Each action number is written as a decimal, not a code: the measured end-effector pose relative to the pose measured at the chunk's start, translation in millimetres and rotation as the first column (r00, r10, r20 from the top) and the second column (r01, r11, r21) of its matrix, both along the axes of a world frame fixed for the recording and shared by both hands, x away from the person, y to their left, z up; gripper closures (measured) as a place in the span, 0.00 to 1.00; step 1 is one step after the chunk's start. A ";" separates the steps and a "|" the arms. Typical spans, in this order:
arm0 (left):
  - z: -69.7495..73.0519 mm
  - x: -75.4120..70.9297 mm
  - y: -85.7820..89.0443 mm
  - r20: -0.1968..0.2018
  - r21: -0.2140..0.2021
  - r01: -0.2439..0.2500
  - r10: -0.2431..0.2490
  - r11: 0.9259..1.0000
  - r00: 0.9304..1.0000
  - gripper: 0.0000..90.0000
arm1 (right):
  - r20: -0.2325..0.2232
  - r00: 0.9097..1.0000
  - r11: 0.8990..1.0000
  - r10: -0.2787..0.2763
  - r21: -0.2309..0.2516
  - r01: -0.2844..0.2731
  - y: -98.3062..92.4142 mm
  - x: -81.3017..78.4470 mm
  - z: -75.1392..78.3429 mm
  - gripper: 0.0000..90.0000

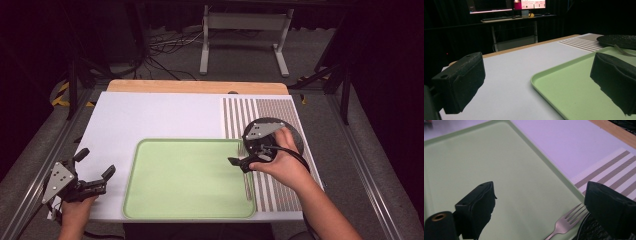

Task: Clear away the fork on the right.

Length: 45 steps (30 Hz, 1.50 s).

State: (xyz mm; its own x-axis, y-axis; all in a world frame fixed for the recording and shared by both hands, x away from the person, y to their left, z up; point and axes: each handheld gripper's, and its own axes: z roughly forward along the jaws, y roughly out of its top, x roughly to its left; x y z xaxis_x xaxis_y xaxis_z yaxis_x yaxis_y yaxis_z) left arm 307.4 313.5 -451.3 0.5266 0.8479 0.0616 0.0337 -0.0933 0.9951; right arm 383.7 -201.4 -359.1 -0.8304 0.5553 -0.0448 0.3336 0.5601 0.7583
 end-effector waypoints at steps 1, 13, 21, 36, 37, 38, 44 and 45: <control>0.0 0.0 -0.1 0.001 0.000 0.000 0.000 1.000 1.000 0.00 | 0.007 1.000 1.000 0.006 0.005 -0.006 -1.5 -1.1 0.6 0.11; -0.2 0.0 -0.2 -0.002 0.001 0.000 0.000 1.000 1.000 0.00 | 0.109 0.994 0.993 -0.015 0.119 0.002 -32.7 -15.5 5.3 0.11; -0.1 -0.1 0.0 0.000 0.001 -0.002 0.002 1.000 1.000 0.00 | 0.178 0.983 0.975 -0.046 0.224 0.005 -59.1 -23.8 4.8 0.12; -0.4 -0.7 0.2 -0.003 -0.002 -0.002 0.002 1.000 1.000 0.00 | 0.270 0.956 0.950 -0.119 0.310 0.030 -109.3 -35.9 -21.3 0.12; -0.4 -0.6 0.3 -0.002 -0.002 -0.003 0.003 1.000 1.000 0.00 | 0.271 0.955 0.948 -0.121 0.316 0.031 -112.2 -35.9 -24.2 0.12; -0.4 -0.8 0.3 -0.004 -0.004 -0.003 0.003 1.000 1.000 0.00 | 0.269 0.955 0.946 -0.124 0.324 0.032 -114.9 -36.0 -27.2 0.12; -0.6 -0.7 0.3 -0.004 -0.004 -0.002 0.002 1.000 1.000 0.00 | 0.261 0.954 0.941 -0.150 0.334 0.057 -130.6 -38.9 -43.4 0.13; -0.6 -0.7 0.3 -0.004 -0.004 -0.002 0.002 1.000 1.000 0.00 | 0.261 0.954 0.941 -0.150 0.334 0.057 -130.6 -38.9 -43.4 0.13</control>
State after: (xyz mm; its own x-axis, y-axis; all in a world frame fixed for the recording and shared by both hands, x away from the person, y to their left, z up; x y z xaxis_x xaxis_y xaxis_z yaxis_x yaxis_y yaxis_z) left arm 306.8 313.8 -451.9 0.5253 0.8491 0.0561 0.0380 -0.0892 0.9953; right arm 344.9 -332.0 -402.5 -0.7473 0.6607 -0.0714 0.1260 0.2463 0.9610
